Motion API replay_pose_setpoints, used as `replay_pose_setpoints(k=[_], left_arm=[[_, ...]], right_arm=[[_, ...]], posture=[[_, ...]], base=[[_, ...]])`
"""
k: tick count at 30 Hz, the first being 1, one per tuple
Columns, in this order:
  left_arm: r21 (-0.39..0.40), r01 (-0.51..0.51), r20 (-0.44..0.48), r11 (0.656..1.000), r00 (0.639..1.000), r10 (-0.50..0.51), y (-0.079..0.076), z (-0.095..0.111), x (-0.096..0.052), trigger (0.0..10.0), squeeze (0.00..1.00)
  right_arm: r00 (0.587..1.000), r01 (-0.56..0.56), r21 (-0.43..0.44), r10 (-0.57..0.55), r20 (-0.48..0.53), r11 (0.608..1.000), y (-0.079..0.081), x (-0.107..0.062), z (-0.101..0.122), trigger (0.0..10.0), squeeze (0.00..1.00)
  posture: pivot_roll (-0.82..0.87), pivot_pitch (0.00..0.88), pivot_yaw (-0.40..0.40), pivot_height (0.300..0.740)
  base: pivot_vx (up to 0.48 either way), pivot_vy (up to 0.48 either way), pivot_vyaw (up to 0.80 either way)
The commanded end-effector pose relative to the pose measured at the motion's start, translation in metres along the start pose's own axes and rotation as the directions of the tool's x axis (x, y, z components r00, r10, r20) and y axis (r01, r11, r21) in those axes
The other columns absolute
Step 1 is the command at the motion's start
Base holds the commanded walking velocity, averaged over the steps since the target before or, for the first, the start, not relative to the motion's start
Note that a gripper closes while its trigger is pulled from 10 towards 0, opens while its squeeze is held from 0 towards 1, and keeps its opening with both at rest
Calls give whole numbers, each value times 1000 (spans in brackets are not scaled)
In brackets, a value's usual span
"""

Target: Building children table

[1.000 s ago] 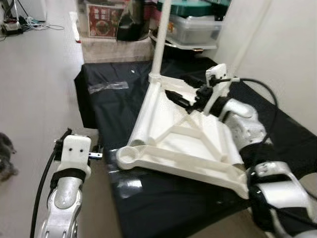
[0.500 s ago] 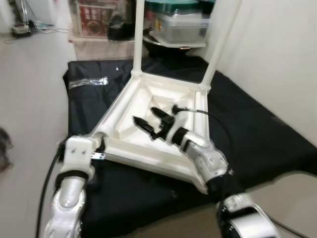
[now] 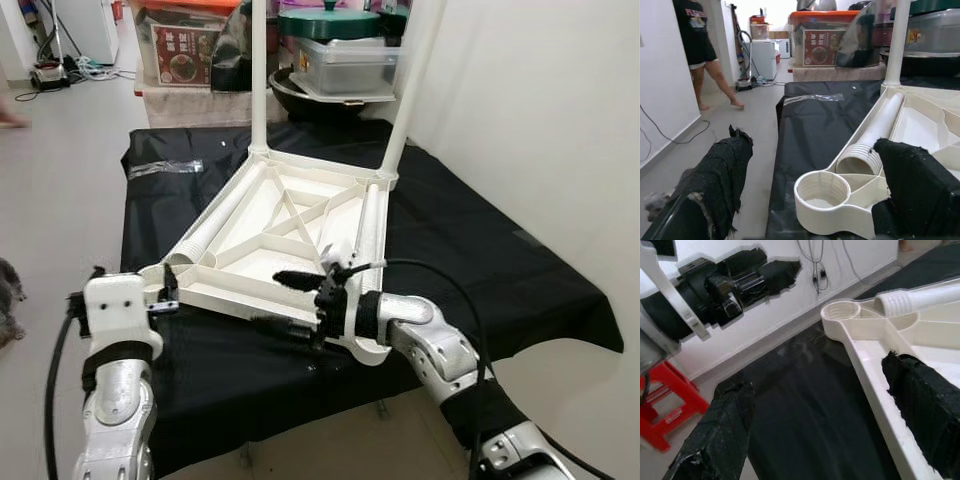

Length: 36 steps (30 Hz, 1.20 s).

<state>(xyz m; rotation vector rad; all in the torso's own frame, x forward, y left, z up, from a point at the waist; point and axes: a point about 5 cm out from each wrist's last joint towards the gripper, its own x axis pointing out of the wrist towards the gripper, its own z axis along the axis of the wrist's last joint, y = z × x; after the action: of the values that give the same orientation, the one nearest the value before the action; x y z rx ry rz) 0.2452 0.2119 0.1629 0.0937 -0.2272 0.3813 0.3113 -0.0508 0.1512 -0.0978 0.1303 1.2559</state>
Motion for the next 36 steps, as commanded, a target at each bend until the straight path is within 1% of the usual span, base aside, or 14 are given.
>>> replay_pose_setpoints(k=[1,3,7,8,12,13,16,17,18,28,31,33,34,36], left_arm=[[-15,-4,9,1000,1000,5,-2,2,0,10000,0],[-1,14,6,1000,1000,-14,-5,2,0,10000,0],[3,18,5,1000,1000,-18,-6,2,0,10000,0],[6,24,4,1000,1000,-24,-8,2,0,10000,0],[9,30,4,1000,1000,-30,-9,1,0,10000,0],[9,32,5,999,999,-32,-9,1,0,10000,0],[7,30,6,1000,1000,-30,-10,1,0,10000,0],[5,29,7,1000,1000,-29,-10,1,0,10000,0],[4,28,8,1000,1000,-28,-11,1,0,10000,0],[-1,32,15,999,999,-32,-16,3,0,10000,0],[-5,38,18,999,999,-38,-19,3,-1,10000,0],[-5,38,18,999,999,-38,-19,3,-1,10000,0],[-7,41,18,999,999,-41,-20,4,-1,10000,0],[-8,43,18,999,999,-43,-21,4,-1,10000,0]], right_arm=[[999,10,0,-10,-43,1000,-1,1,-5,10000,0],[978,108,-13,-108,-178,994,-5,20,-20,10000,0],[964,141,-29,-144,-222,990,-6,26,-25,10000,0],[957,138,-23,-140,-256,990,-4,30,-29,8549,0],[941,122,-13,-120,-316,992,-1,31,-40,8235,0],[922,138,-8,-131,-364,990,-3,27,-48,7059,0],[907,149,-7,-139,-397,989,-5,23,-54,7059,0],[896,155,-12,-145,-420,988,-8,18,-57,824,0],[885,140,-20,-135,-446,990,-10,12,-60,0,0],[791,3,-123,-77,-607,992,-17,-27,-77,0,0],[711,-184,-174,9,-704,967,-14,-60,-84,0,0],[711,-184,-174,9,-704,967,-14,-60,-84,0,0],[656,-247,-200,12,-754,948,-17,-77,-88,0,0],[618,-283,-213,8,-786,935,-21,-87,-90,0,0]], posture=[[135,0,-140,740],[144,0,-145,740],[144,0,-145,740],[143,0,-144,740],[141,0,-144,740],[140,0,-147,740],[140,0,-147,740],[137,0,-152,740],[133,0,-153,740],[111,0,-161,740],[94,0,-159,740],[94,0,-159,740],[92,0,-161,740],[93,0,-163,740]], base=[[0,0,0],[0,0,0],[0,0,0],[0,0,0],[0,0,0],[0,0,0],[0,0,0],[0,0,0],[0,0,0],[0,0,0],[0,0,0],[0,0,0],[0,0,0],[0,0,0]])
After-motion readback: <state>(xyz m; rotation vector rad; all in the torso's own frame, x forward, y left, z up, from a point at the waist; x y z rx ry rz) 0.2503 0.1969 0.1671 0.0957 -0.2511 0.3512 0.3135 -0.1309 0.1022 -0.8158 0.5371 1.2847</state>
